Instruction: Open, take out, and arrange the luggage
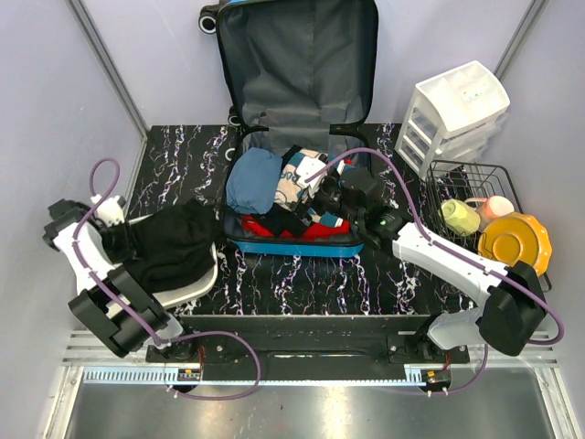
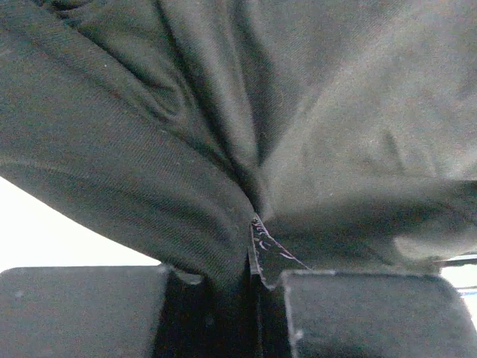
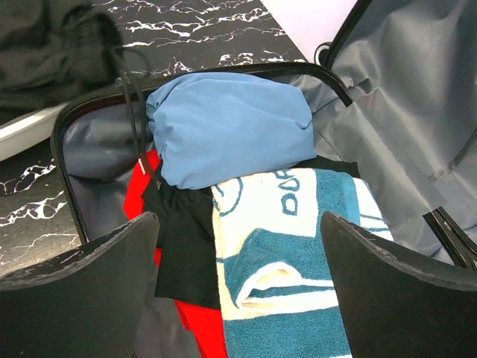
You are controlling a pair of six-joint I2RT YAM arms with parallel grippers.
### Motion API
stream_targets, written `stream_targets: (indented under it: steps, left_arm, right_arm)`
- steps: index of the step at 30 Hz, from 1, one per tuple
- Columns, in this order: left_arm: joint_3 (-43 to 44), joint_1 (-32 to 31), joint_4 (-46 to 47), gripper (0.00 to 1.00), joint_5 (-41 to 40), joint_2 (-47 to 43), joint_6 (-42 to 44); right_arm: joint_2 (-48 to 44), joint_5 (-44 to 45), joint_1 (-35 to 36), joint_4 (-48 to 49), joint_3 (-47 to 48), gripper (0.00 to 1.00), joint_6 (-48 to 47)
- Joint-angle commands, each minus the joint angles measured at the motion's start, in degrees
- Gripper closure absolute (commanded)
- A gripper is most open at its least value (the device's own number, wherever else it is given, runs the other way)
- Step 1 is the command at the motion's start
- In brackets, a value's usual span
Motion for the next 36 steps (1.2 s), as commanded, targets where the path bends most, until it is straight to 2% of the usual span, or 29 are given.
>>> stream_targets:
  steps: [1,5,10,13,14,17,18,20,21,23,25,26,28,30,33,34,36]
  left_arm:
    - [1.89,6.59,-3.28,1.0,-6.9,1.79,19.35]
    - [4.79,13.44,-0.48,1.0,-10.26,4.6,24.64]
    - [7.61,14.51,2.17,1.0,-11.49,9.79,26.14]
    - [8.84,14.42,2.78,0.75,-10.97,12.78,23.86]
    - [9.1,14.6,2.61,0.58,-10.62,13.22,23.07]
    - [8.84,14.6,3.13,0.41,-8.25,10.6,22.36]
    - [8.23,14.51,3.57,0.32,-8.24,9.72,22.18]
    - [8.05,14.51,4.28,0.21,-8.68,7.44,21.05]
    - [8.57,14.51,3.76,0.11,-8.33,6.38,21.21]
    - [9.01,14.07,1.4,0.11,-5.0,2.27,22.35]
    - [9.89,12.93,-3.34,0.14,3.06,-0.39,26.29]
    - [10.77,11.1,-8.94,0.15,5.88,-2.31,30.32]
    - [11.39,8.11,-13.8,0.18,13.68,-3.56,33.42]
    - [11.39,1.35,-15.76,0.2,17.58,-4.09,32.3]
    - [8.85,-9.46,-9.46,0.26,24.26,-4.35,24.93]
    - [7.97,-11.83,-2.82,0.27,24.62,-4.44,22.12]
    - [5.51,-17.81,2.41,0.27,24.63,-4.01,17.71]
  right_arm:
    - [-0.94,-0.45,-0.52,0.56,0.55,0.01,-0.38]
    - [-1.64,-0.45,-0.7,0.29,0.02,0.0,-0.73]
    - [-2.17,-0.97,-0.79,-0.06,-1.2,0.0,-0.55]
    - [-2.17,-0.8,-0.88,-0.59,-1.21,0.0,-0.55]
    - [-2.26,-0.71,-0.88,-0.85,-1.21,0.0,-0.55]
    - [-2.34,-0.36,-1.05,-2.43,-1.38,0.0,-0.55]
    - [-2.43,-0.19,-1.23,-3.22,-1.64,0.0,-0.47]
    - [-2.08,-0.19,-1.49,-4.27,-1.47,0.0,0.23]
    - [-1.91,-0.27,-1.67,-5.67,-0.95,0.0,0.41]
    - [-1.29,-0.71,-1.93,-6.91,-0.25,0.0,1.37]
    - [-1.03,-1.41,-2.19,-9.55,0.64,0.0,2.17]
    - [-0.77,-1.68,-2.19,-9.99,0.9,0.0,2.87]
    - [-0.59,-2.47,-2.19,-11.31,1.43,0.0,3.4]
    - [-0.5,-3.08,-2.19,-12.45,1.87,0.0,3.93]
    - [-0.41,-2.82,-2.28,-13.5,2.39,0.0,4.45]
    - [-0.41,-2.65,-2.28,-13.77,2.48,0.0,4.46]
    - [-0.67,-1.95,-2.37,-14.56,2.83,0.0,4.37]
